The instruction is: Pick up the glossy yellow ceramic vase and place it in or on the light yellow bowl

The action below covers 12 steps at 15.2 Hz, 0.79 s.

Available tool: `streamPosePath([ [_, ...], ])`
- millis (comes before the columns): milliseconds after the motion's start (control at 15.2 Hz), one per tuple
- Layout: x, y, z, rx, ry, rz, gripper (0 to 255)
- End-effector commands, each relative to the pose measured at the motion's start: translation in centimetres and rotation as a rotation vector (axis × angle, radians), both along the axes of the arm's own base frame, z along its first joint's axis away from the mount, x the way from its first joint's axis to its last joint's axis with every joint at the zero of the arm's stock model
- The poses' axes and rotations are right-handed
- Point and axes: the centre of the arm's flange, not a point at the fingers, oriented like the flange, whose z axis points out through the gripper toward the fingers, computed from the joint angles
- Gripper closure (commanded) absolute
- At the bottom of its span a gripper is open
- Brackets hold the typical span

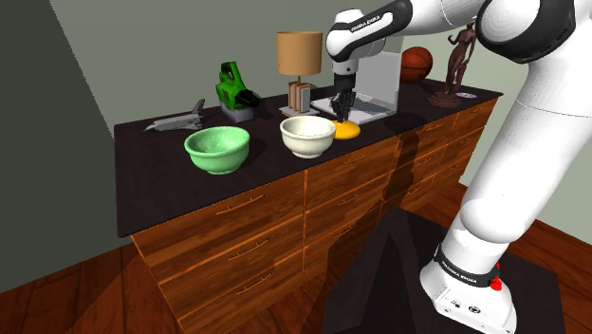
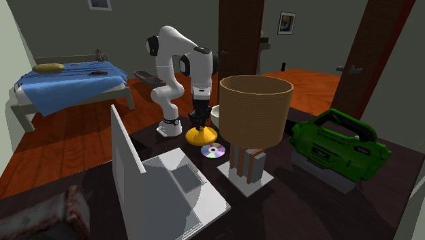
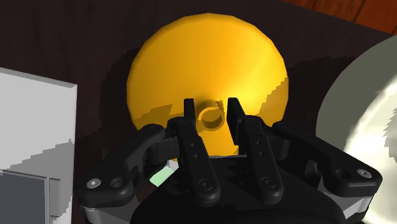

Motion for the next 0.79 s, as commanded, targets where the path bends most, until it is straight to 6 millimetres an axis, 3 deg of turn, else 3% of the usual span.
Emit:
streamPosePath([
  [0,0.0,0.0,0.0,0.0,0.001,0.0,255],
  [132,0.0,0.0,0.0,0.0,0.001,0.0,255],
  [726,0.0,0.0,4.7,0.0,0.001,0.0,255],
])
